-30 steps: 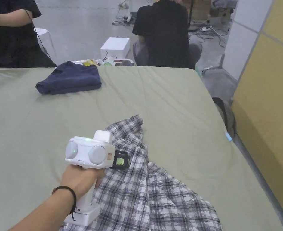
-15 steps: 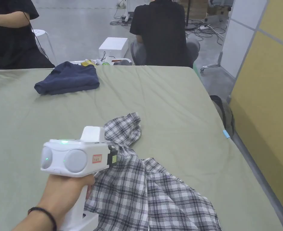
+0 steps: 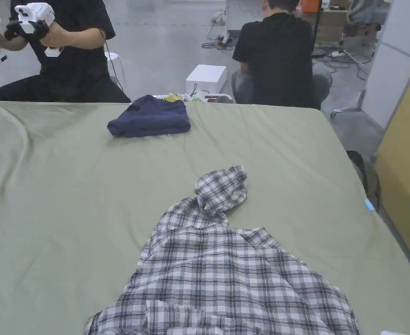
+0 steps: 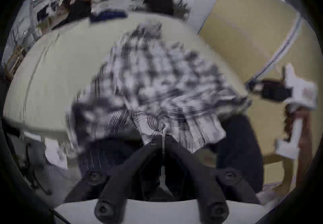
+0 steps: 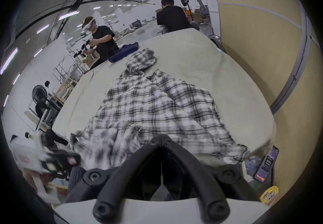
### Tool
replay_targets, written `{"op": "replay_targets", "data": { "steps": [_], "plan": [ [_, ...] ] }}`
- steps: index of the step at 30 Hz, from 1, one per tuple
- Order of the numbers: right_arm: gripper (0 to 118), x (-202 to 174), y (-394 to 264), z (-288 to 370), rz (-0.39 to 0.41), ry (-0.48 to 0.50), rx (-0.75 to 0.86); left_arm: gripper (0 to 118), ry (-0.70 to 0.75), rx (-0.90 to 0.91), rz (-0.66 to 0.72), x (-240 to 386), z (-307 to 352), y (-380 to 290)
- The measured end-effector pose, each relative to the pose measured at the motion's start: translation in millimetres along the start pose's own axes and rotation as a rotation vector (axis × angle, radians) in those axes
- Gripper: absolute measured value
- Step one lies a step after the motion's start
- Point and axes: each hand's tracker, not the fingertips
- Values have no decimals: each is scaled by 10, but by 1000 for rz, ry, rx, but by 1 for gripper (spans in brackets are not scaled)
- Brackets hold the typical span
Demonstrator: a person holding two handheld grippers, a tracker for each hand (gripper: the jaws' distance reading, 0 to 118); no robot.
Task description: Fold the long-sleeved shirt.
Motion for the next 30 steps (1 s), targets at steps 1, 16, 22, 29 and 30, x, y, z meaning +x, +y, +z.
{"op": "replay_targets", "data": {
  "steps": [1,16,22,29,30],
  "plan": [
    [0,-34,-6,13,10,9,-2,1,5,3,-12,-13,-33,-54],
    [0,-198,-29,169,18,21,30,0,-85,336,-15,372,493,597],
    [6,390,109,300,-119,-147,46,0,-140,300,-37,510,287,800],
    [89,1059,182,-65,-254,-261,-121,0,-147,281,-35,492,119,894],
    [89,1073,155,-150,-250,-252,-139,0,-140,277,-24,470,97,893]
  ]
}}
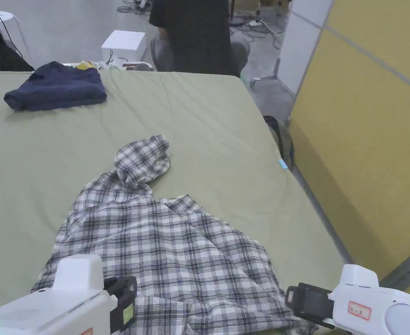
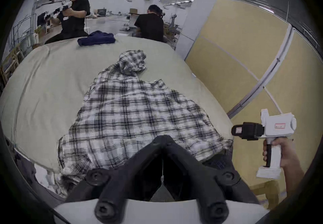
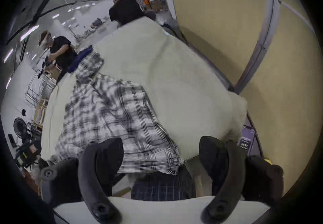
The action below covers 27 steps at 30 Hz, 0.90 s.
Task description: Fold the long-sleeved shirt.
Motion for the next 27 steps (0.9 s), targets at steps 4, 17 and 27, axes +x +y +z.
{"op": "replay_targets", "data": {
  "steps": [4,17,27],
  "plan": [
    [46,-12,-107,-425,3,26,-143,0,44,-20,42,-204,-84,-1],
    [0,14,-194,-536,64,83,-147,98,338,-133,90,-1768,-1484,1092],
    [0,-107,-197,-562,135,34,-145,72,311,-216,140,-2084,-2313,1128]
  ]
}}
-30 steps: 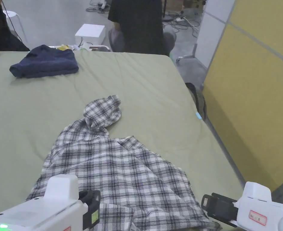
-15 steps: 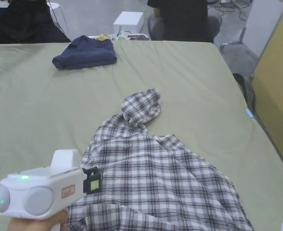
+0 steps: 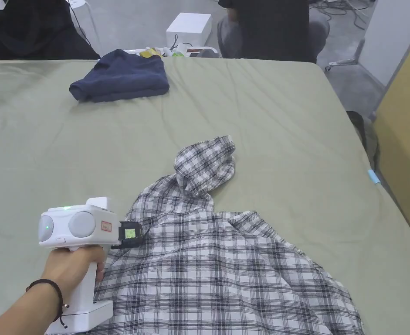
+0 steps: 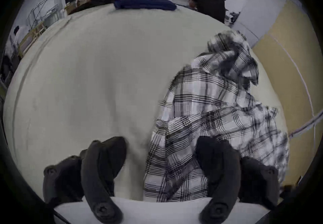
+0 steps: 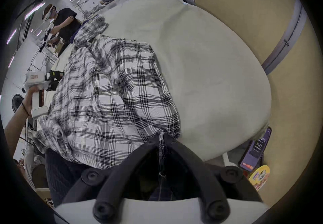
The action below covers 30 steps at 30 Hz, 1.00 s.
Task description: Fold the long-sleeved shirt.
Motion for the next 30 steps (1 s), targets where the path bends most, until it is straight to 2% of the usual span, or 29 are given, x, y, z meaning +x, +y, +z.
{"op": "replay_targets", "data": {
  "steps": [1,2,3,5,8,11,15,23,27,30],
  "plan": [
    [0,11,-1,17,-2,3,1,46,16,24,-62,0,3,5],
    [0,29,-4,52,-6,10,2,9,10,46,-96,-32,72,3],
    [0,50,-11,105,-16,17,8,0,-31,44,-56,-85,141,15],
    [0,113,-13,272,-31,38,38,0,-137,54,61,-202,521,52],
    [1,276,4,586,-82,99,102,0,-151,149,76,-376,1127,65],
    [1,352,48,940,-55,107,176,0,-247,206,128,-644,1688,32],
    [1,317,192,1496,-12,148,316,0,-299,283,79,-788,2371,-79],
    [1,-40,809,2999,109,215,694,0,-402,574,46,-845,4018,-5],
    [1,-306,1106,3728,142,262,835,0,-389,733,30,-775,4767,83],
    [1,-541,1349,4261,187,238,935,0,-368,831,-3,-720,5298,216]
  ]
}}
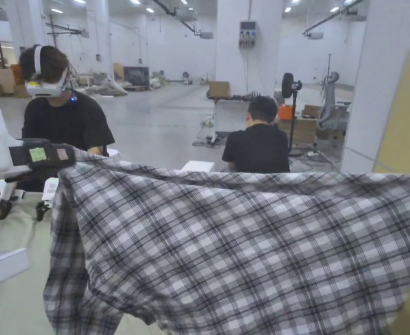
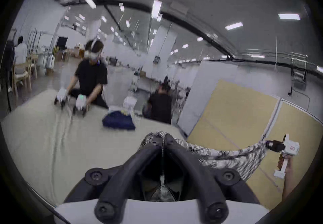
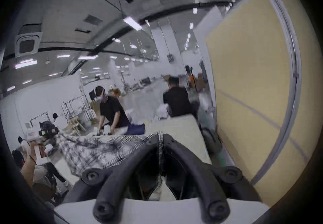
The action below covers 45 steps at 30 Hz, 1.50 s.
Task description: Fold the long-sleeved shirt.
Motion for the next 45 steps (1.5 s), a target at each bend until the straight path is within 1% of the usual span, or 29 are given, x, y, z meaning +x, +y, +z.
{"op": "replay_targets", "data": {
  "steps": [5,6,9,11,13,16,18,21,23,27,29,34,40,45],
  "plan": [
    [1,-415,980,57,105,2,130,0,38,138,-82,293,220,862],
    [1,-415,1141,23,116,-3,148,0,44,158,-93,326,240,1018],
    [1,-612,1612,-5,163,-26,210,0,62,220,-117,477,275,1519],
    [1,-781,1924,-70,185,-41,262,0,96,282,-125,628,219,1788],
    [1,-930,2223,-166,199,-63,284,0,122,295,-137,723,115,2061],
    [1,-1112,2674,-363,227,-100,309,0,175,327,-192,920,-46,2442],
    [0,-1207,2966,-541,270,-145,334,0,185,355,-206,986,-184,2664],
    [1,-1282,3289,-867,261,-195,349,0,191,386,-201,1043,-423,2914],
    [1,-1254,3412,-1115,253,-198,358,0,204,388,-202,1059,-659,2995],
    [1,-1174,3539,-1656,253,-247,359,0,208,392,-199,982,-1157,3100],
    [1,-1101,3586,-1970,245,-261,361,0,198,403,-178,936,-1460,3142],
    [1,-879,3623,-2763,232,-272,359,0,213,411,-196,850,-2250,3171],
    [1,-577,3547,-3630,194,-298,349,0,224,400,-209,730,-3120,3069],
    [1,-378,3293,-4131,188,-313,327,0,237,388,-213,571,-3640,2856]
  ]
}}
